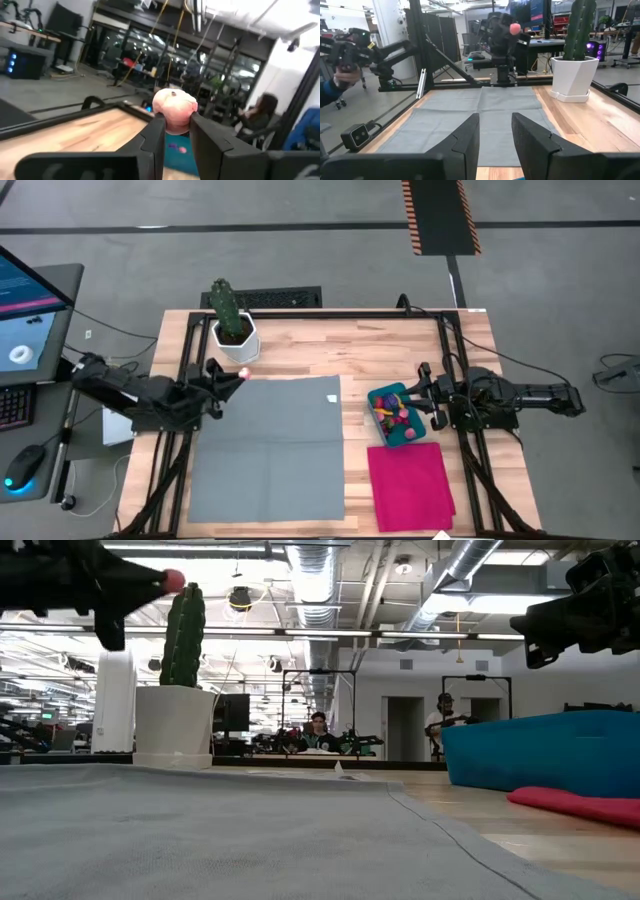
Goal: Pick and placing Produce into tupperware
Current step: Put the pink peach into the blue bin
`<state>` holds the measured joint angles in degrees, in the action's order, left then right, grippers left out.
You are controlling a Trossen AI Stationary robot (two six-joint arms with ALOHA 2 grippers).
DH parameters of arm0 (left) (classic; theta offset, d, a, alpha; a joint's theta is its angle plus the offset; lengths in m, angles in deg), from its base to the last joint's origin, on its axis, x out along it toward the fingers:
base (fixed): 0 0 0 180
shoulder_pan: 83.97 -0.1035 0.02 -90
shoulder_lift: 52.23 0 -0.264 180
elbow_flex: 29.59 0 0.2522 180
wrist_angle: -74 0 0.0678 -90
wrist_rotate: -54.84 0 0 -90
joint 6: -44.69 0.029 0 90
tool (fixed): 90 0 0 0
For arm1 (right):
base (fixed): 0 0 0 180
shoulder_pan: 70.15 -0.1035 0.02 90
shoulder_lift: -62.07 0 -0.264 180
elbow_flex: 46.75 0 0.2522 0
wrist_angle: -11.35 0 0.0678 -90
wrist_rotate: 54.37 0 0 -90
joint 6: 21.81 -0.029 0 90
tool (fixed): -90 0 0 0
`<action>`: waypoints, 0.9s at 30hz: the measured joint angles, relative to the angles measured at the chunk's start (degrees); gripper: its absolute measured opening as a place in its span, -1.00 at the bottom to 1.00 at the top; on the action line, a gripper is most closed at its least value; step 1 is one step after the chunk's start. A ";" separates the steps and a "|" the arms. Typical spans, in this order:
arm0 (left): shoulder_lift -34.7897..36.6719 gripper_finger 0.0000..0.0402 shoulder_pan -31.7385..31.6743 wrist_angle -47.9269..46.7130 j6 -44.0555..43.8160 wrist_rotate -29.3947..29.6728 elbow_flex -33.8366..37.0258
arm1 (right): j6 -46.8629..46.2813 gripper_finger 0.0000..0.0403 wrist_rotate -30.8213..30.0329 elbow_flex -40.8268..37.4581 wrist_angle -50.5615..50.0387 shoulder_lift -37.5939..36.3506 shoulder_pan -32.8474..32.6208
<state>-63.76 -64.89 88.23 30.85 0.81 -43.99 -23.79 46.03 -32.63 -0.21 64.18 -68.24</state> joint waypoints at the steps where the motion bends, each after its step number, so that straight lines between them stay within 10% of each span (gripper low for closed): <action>1: -0.31 -0.66 -1.01 -0.74 -0.07 -1.12 0.00 | 0.00 -0.32 0.00 0.02 0.00 0.00 0.00; 12: -18.01 -0.66 -10.21 -1.58 -8.23 -10.87 -1.13 | 0.00 -0.32 0.00 0.02 0.00 0.00 0.00; 18: -31.35 -0.66 -11.21 7.70 2.55 -20.74 -5.20 | 0.00 -0.31 0.00 0.01 0.00 0.00 0.00; 27: -54.61 -0.66 -11.68 8.95 8.31 -20.39 -19.61 | 0.00 -0.31 0.00 0.02 0.01 0.00 0.00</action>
<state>-118.37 -76.57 97.19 39.16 -19.58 -63.60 -23.79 46.03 -32.61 -0.19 64.18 -68.24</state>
